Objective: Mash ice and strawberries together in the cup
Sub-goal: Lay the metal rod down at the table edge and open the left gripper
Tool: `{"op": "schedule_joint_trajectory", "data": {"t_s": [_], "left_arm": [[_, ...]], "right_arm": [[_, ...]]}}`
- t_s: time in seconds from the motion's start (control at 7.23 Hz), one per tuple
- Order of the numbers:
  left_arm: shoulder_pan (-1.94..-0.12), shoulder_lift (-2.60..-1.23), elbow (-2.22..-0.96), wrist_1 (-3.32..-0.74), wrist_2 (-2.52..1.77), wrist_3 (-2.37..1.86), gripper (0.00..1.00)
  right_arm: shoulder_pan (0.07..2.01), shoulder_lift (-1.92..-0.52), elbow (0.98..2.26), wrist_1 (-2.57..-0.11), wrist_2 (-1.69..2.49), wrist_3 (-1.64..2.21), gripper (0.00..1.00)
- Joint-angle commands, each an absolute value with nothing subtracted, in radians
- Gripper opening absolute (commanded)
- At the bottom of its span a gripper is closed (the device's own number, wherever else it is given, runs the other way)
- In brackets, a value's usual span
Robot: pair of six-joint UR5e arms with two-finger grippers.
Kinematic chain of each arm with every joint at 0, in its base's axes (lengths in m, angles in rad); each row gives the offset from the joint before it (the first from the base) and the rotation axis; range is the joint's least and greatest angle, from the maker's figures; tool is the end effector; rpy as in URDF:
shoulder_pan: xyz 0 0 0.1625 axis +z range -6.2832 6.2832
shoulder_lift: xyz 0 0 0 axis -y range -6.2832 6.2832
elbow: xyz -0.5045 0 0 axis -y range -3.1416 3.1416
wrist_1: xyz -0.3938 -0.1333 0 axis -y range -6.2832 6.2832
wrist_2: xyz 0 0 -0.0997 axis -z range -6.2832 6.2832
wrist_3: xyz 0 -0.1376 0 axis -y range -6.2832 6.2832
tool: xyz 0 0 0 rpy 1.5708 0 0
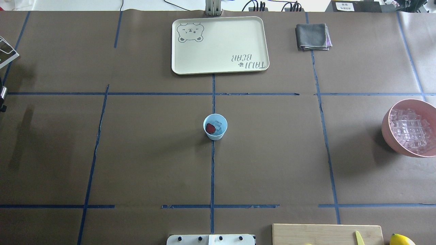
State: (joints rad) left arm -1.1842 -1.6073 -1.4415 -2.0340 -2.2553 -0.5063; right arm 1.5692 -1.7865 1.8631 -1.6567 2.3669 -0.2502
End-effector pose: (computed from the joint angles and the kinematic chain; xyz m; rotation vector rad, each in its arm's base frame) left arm 0.1615 -0.5195 0.7664 0.0288 0.7633 0.0129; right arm 0.0344 -0.3835 0.7223 0.0902 -0.7930 -0.2346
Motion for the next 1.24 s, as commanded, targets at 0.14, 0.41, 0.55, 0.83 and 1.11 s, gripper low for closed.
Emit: {"op": "schedule_joint_trajectory", "data": {"t_s": [0.14,0.41,0.55,0.83,1.11], "left_arm": [[-1.129,-1.598,-1.427,-2.054,-2.247,-0.515,0.41],[-1.12,-1.598,-1.43,-2.062,-2.249,-0.517,1.0],[-1.12,-1.598,-1.431,-2.068,-2.249,-0.515,1.0],[-1.124,-1.598,-1.486,-2.05,-2.258,-0.503,1.0],[-1.187,-1.598,-1.489,-1.975,-2.258,-0.319,1.0]], "right_arm": [[1.569,-1.789,1.864,-1.657,2.368,-0.25,0.99],[1.569,-1.789,1.862,-1.657,2.368,-0.25,0.99],[1.569,-1.789,1.862,-1.657,2.368,-0.25,0.99],[1.569,-1.789,1.861,-1.657,2.368,-0.252,0.99],[1.569,-1.789,1.861,-1.657,2.368,-0.25,0.99]]}}
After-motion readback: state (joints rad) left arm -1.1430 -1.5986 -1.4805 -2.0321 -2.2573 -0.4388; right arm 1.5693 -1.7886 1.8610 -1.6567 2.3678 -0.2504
